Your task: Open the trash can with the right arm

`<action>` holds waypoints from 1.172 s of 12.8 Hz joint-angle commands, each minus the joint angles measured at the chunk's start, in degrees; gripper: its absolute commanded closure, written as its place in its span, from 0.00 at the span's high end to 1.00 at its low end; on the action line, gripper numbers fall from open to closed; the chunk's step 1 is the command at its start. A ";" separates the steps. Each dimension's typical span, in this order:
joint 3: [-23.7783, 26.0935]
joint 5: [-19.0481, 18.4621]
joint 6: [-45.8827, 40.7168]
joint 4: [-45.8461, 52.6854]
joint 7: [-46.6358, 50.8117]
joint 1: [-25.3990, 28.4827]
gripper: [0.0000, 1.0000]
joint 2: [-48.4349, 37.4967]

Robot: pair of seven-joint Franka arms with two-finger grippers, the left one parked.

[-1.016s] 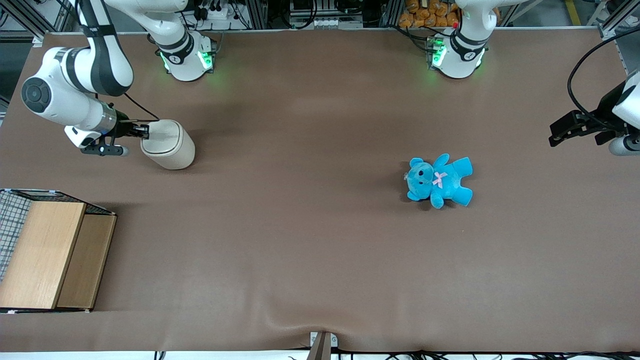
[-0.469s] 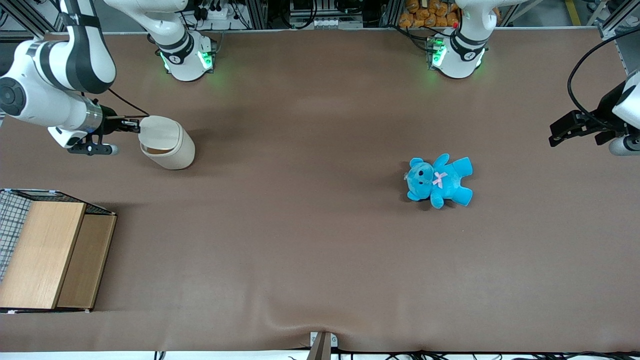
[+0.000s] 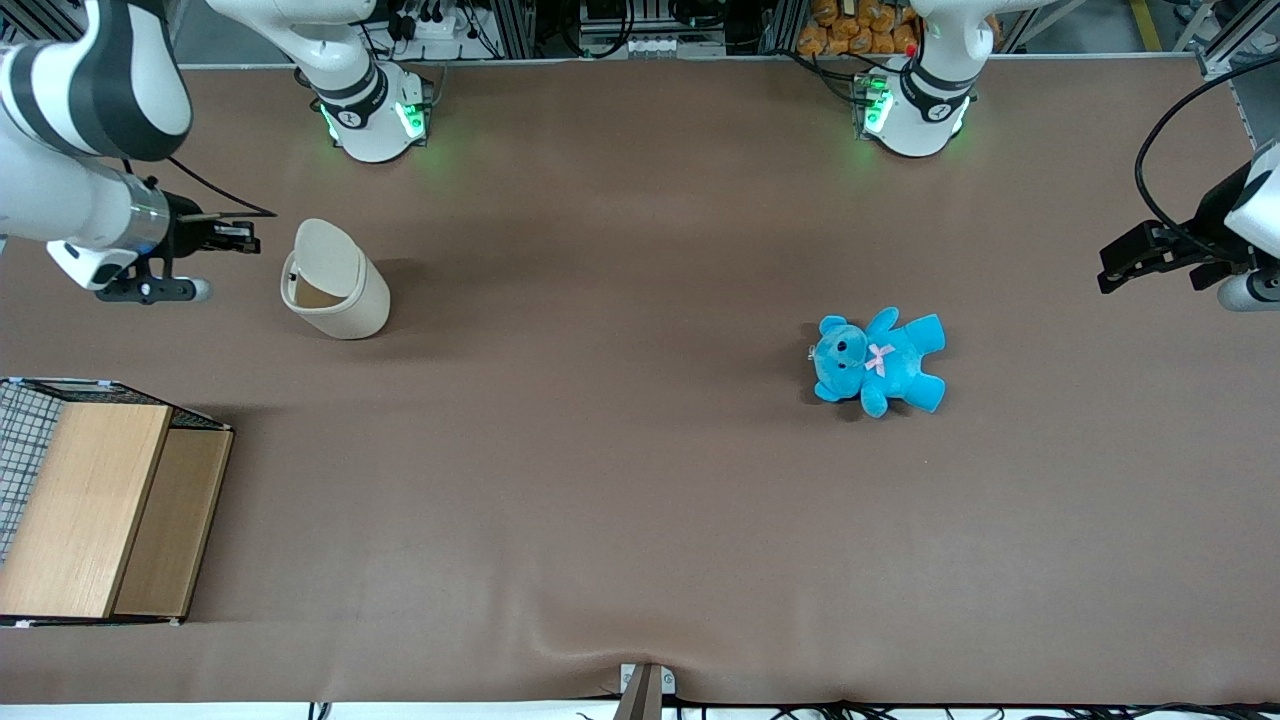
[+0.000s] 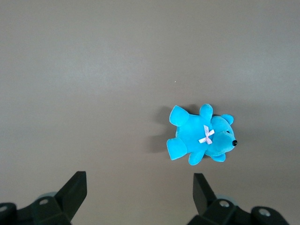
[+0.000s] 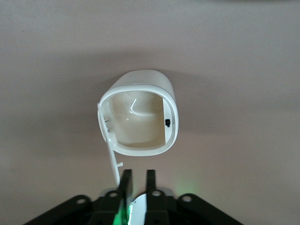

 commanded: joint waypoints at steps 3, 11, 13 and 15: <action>-0.15 -0.32 -3.80 8.92 -0.19 0.15 1.00 1.25; -0.15 -1.90 -13.19 28.86 -0.19 0.41 1.00 9.58; -0.15 -2.78 -17.32 35.19 -0.19 0.41 1.00 12.93; -0.15 -2.96 -18.39 37.06 0.07 0.32 1.00 13.56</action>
